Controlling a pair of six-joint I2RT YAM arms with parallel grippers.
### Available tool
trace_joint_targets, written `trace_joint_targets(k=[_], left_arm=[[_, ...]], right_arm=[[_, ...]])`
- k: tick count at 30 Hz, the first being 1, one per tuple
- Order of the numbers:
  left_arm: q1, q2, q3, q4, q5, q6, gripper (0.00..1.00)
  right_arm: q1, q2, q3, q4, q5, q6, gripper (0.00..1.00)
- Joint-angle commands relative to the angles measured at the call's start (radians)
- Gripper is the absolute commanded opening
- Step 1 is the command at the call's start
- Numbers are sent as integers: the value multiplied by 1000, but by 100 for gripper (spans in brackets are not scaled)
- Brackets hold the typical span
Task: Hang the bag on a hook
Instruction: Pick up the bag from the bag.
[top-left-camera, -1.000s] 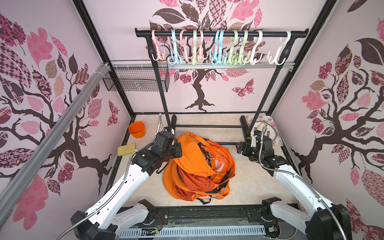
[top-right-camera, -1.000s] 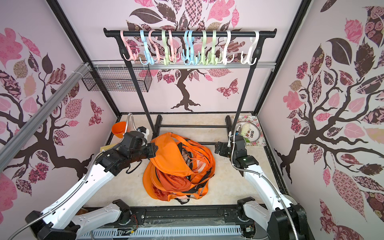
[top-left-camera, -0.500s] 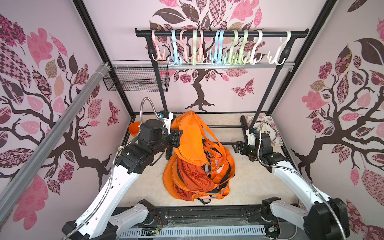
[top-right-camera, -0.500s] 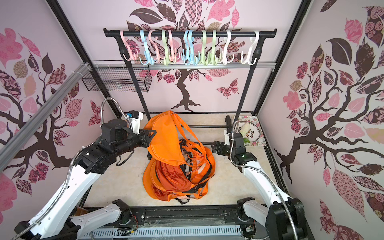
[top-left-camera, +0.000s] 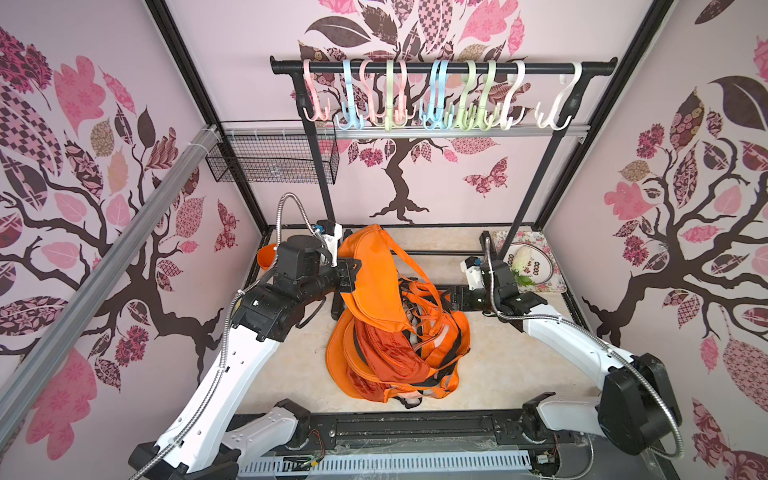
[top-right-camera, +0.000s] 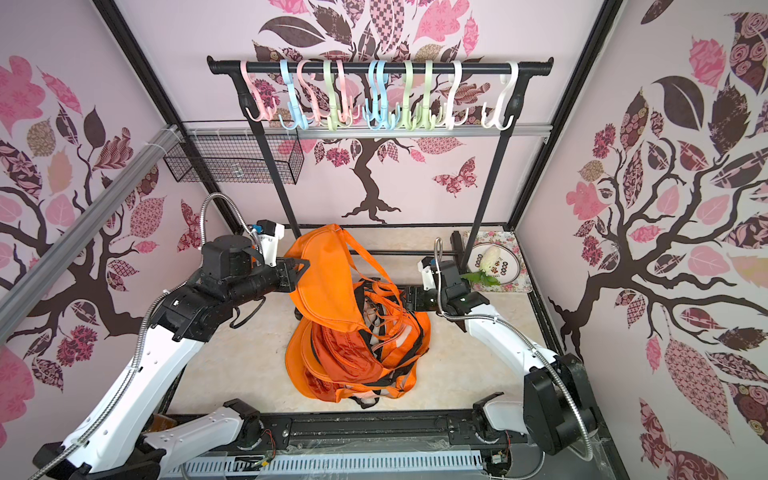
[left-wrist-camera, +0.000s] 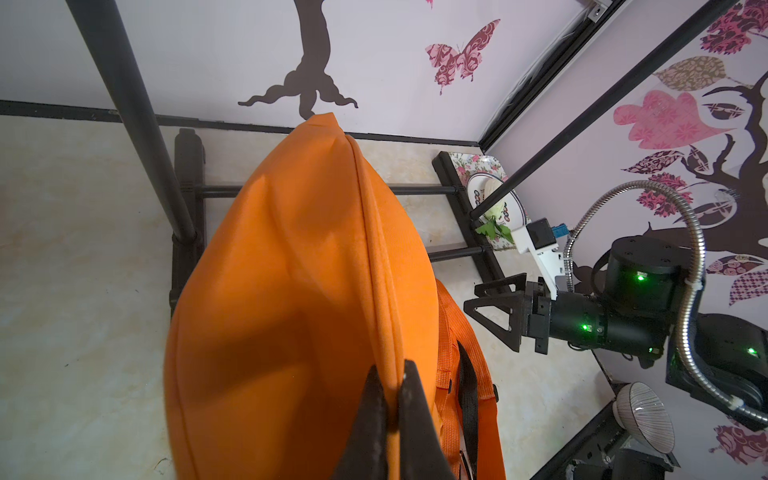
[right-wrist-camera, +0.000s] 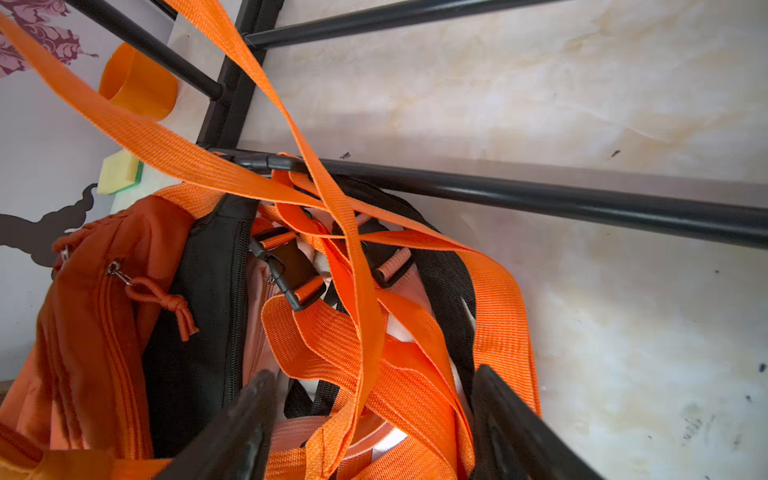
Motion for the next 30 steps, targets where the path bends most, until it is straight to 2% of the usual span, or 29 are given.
trace_joint_targets(k=[1,4,9,20,27,30], left_arm=[[6,-24,-16,47,6,12,0],[6,-29,-22,55,6,10,0],[7,-41,-31,59,-5,9,0],[7,-55,-66,77,3,-7,0],[8,-59,-75,86,-1,-10,0],[9,-62,-79,92,-1,-10,0]], right_arm=[[30,27,52,-40,47,-37,74],[47,40,47,-39,72,-40,71],[66,100,73,-68,63,-51,55],[93,194,105,-32,104,-50,51],[111,250,156,-34,130,-57,31],[118,260,164,-32,136,-58,31]])
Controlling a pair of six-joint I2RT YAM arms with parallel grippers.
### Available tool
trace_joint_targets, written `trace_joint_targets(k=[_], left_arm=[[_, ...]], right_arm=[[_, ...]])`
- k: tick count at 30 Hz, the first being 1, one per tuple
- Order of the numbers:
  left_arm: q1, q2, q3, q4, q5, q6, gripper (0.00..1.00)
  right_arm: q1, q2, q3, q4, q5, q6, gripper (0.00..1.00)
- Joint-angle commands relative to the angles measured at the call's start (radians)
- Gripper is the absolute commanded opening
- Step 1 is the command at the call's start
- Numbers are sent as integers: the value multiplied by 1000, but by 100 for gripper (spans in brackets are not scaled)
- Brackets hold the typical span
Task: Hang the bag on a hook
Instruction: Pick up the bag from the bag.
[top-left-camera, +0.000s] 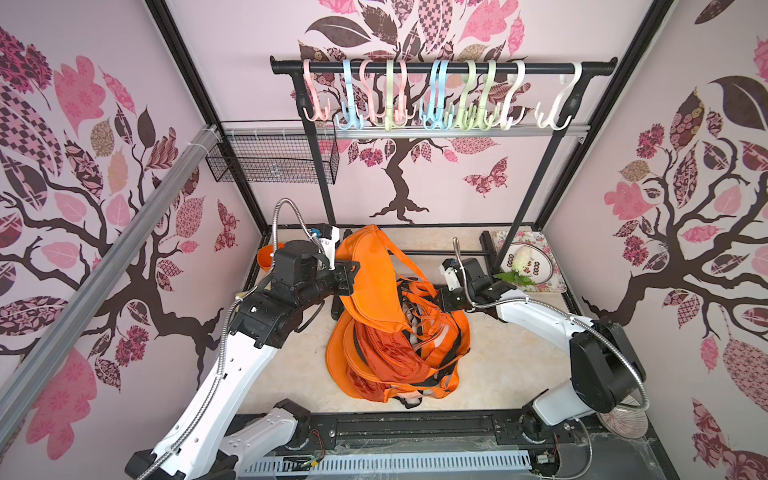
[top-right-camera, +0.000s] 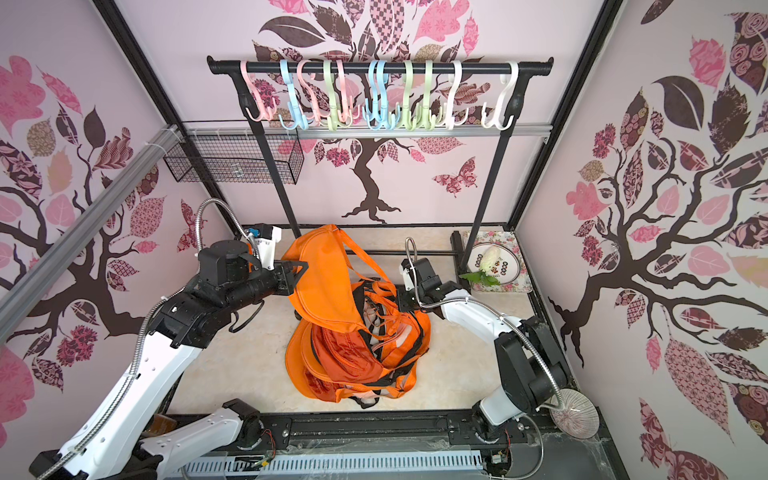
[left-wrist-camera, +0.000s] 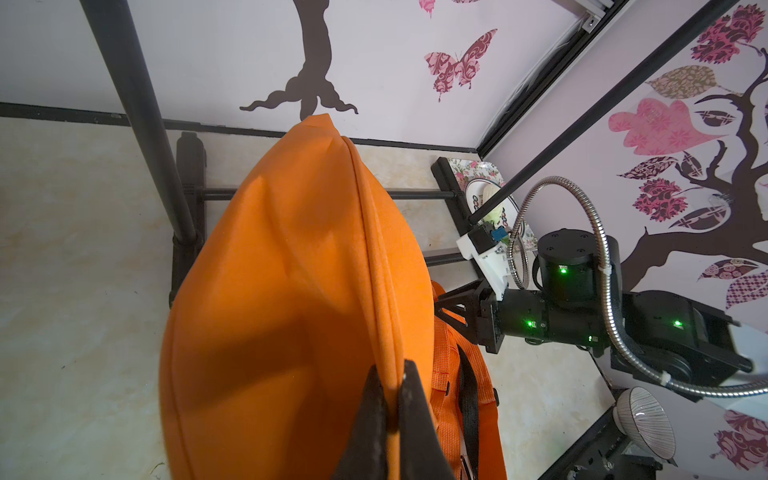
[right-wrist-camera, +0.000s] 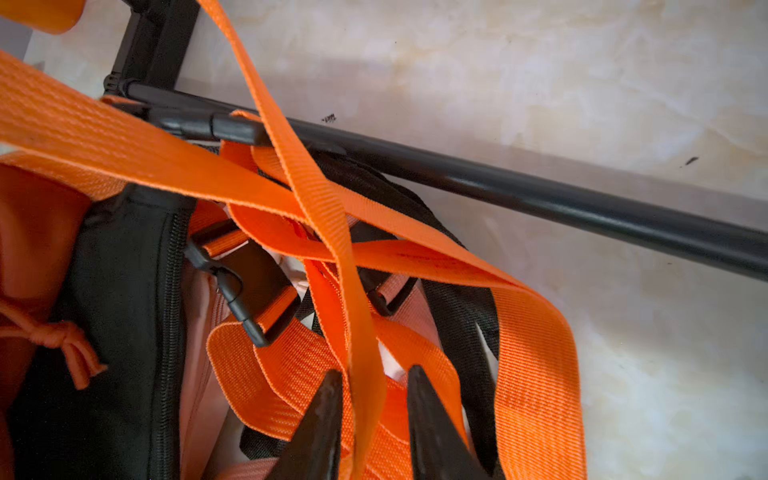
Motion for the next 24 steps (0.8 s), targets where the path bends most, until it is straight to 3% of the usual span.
trace_joint_targets(k=[1,4,8,12,17,21,24], left_arm=[[7,-24,-26,54,-1,-3,0],[5,-27,-34,62,1,-8,0],[6,-37,-49,72,9,-13,0],[6,-49,-64,80,7,-15,0],[6,-80,-112,158,37,-25,0],[-2,-103,-152,278,126,-32,0],[-80,-119,-173,385,86,-5,0]], right_arm=[[16,29,44,-4,26,-11,32],[35,39,55,-13,81,-9,30],[55,40,54,-12,146,-4,19],[56,37,56,-30,204,3,0],[57,-37,89,-61,306,-17,0],[56,-168,139,-53,439,-69,0],[55,-267,201,-34,568,-119,0]])
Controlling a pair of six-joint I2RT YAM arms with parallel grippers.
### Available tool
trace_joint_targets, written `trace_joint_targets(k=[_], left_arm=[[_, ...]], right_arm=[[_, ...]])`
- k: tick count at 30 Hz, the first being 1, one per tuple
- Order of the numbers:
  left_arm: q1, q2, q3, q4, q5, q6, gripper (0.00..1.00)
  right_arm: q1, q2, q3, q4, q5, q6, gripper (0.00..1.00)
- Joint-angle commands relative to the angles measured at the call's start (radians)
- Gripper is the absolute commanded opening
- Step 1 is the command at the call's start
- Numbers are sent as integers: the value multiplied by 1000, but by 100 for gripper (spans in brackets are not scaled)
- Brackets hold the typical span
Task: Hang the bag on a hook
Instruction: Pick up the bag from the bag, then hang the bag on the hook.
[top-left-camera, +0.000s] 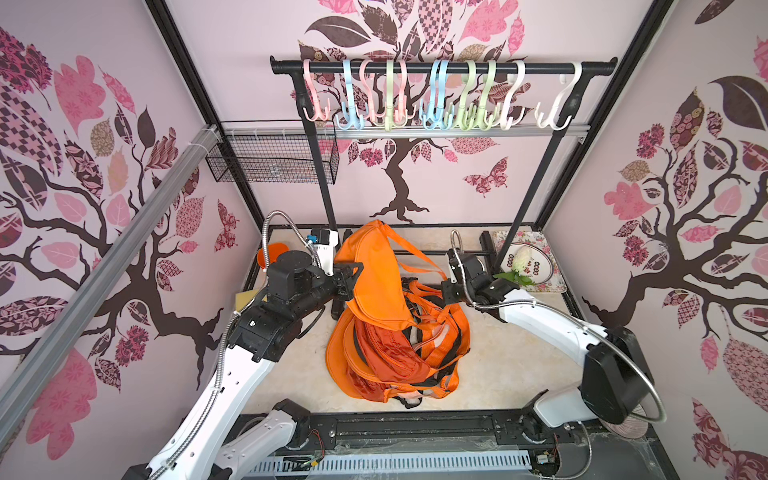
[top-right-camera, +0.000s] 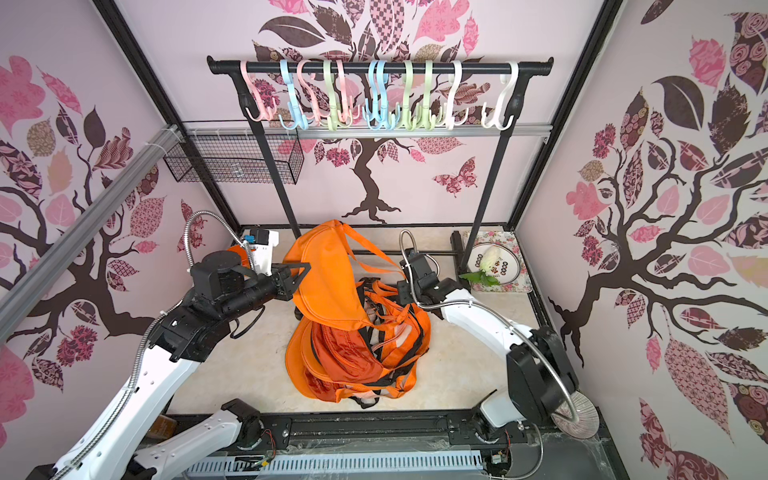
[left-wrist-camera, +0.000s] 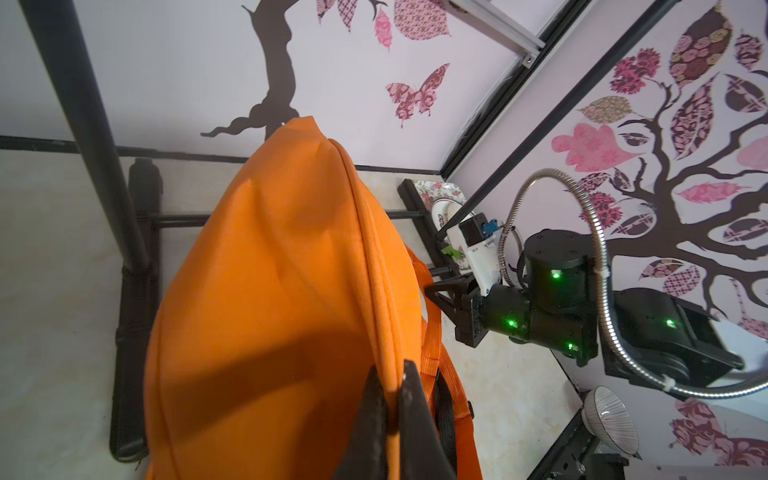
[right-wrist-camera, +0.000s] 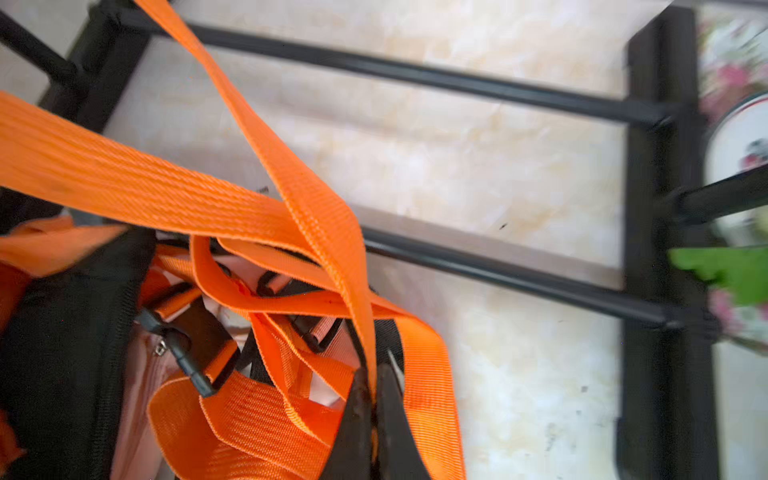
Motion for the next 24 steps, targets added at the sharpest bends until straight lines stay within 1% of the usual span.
trace_joint_targets(k=[1,4,7,10,13,14,15,17,20,24], left_arm=[[-96,-23,-24,192,-32,47,0],[-181,-16,-14,298,-94,94,0],[-245,-9,-31,461,-131,122,0],[-252,29,-23,599,-108,113,0],[-263,91,23,669,-63,114,0],[-271,114,41,672,-55,120,0],[-286,140,59,710,-54,133,0],[-311,188,95,719,-55,167,0],[-329,244,141,741,-45,185,0],[-334,293,180,771,-31,200,0]], right_arm=[[0,-162,124,41,213,-81,0],[-21,-209,219,60,318,-126,0],[-97,-237,329,67,317,-125,0],[-162,-242,432,94,315,-145,0],[-190,-207,547,117,359,-198,0],[-203,-193,587,119,364,-204,0],[-222,-176,629,120,362,-208,0],[-273,-144,706,109,340,-200,0],[-388,-81,843,50,268,-142,0],[-548,28,1031,-24,92,-50,0]])
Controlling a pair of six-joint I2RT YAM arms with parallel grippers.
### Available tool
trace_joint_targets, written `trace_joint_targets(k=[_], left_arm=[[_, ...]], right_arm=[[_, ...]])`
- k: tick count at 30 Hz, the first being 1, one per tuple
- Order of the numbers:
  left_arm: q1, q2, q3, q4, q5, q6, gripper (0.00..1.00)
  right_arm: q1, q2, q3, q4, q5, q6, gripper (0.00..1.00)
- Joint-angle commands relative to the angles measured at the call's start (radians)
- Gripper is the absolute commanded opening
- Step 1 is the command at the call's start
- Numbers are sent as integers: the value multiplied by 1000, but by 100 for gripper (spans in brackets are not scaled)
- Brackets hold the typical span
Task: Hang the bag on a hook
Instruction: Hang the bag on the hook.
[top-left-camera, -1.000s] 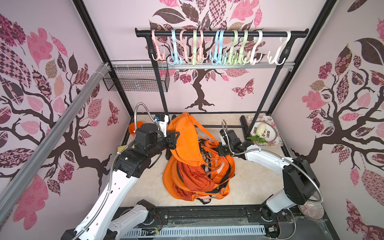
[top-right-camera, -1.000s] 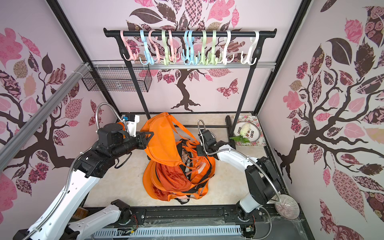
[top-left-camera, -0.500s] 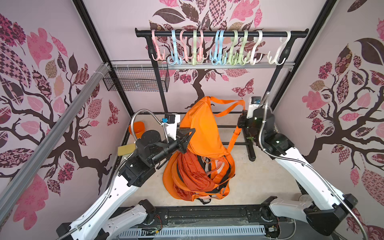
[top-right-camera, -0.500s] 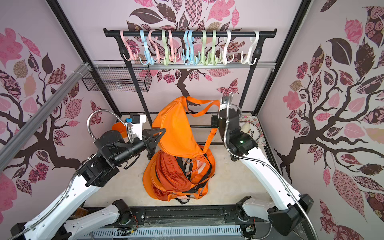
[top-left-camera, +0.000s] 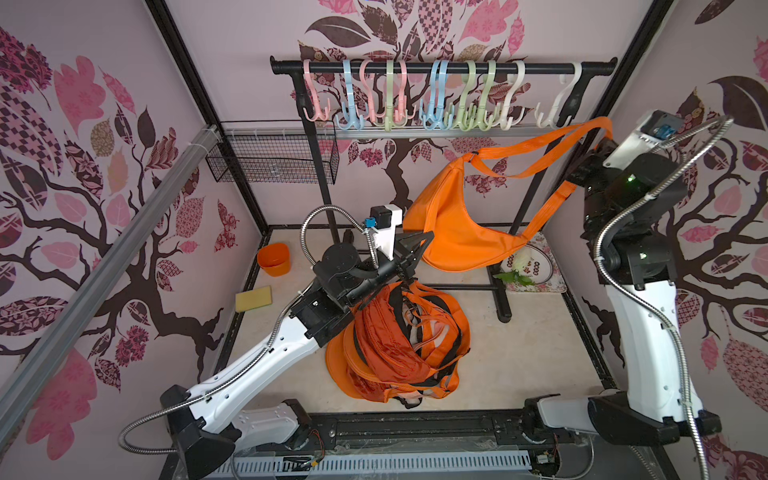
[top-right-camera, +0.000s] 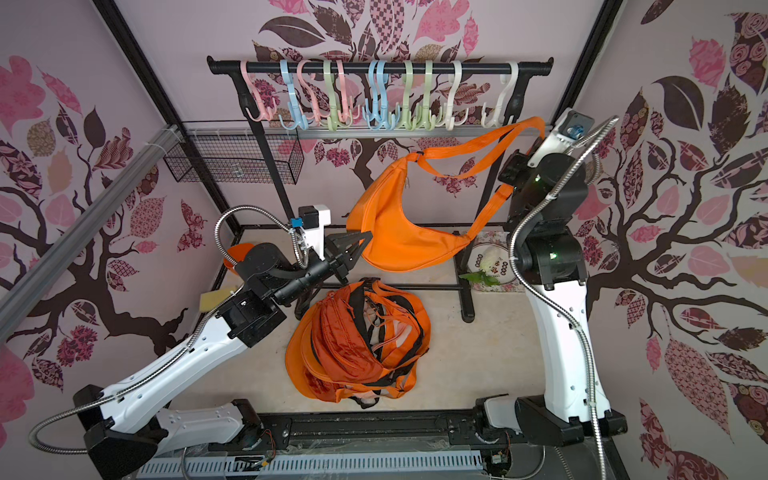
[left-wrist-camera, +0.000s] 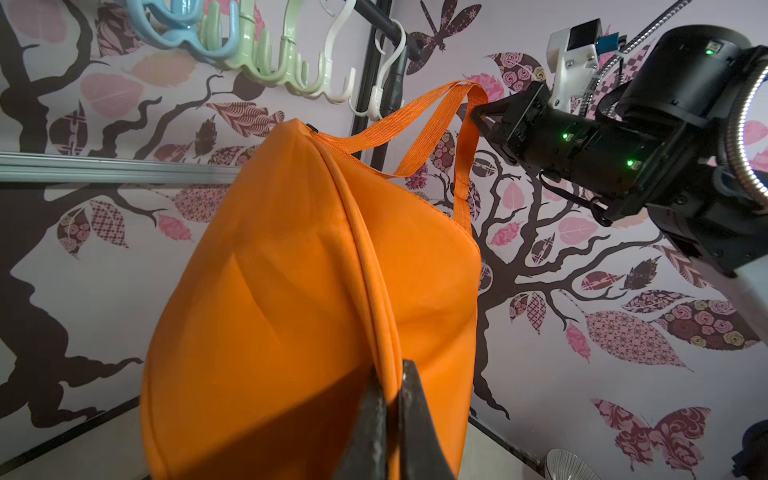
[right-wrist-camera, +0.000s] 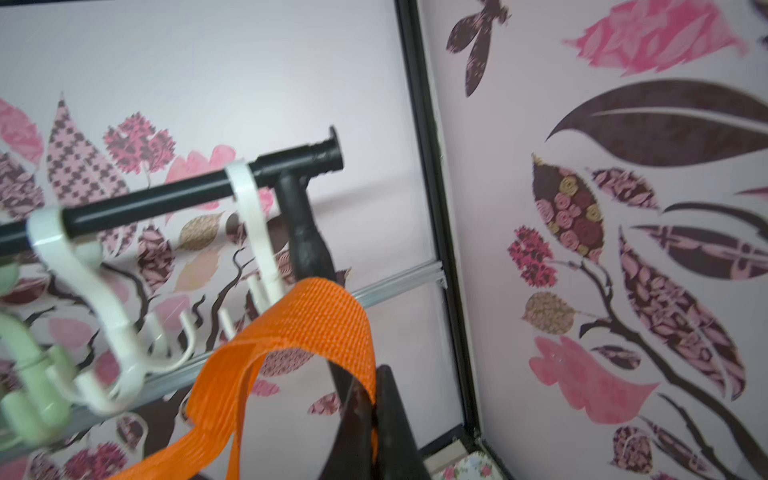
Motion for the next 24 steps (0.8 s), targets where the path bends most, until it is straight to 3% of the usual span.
trace_joint_targets(k=[1,5,8,24], left_arm=[[-6,11,86,88,27,43,0],[-15,50,118,95,31,64,0],[-20,80,142,91,31,75,0],[-32,132,208,44,6,110,0]], right_arm=[[-90,100,159,-84,-158,74,0],[-113,255,428,-187,-309,40,0],[-115,337,555,-221,-331,29,0],[-174,480,604,-231,-470,88,0]])
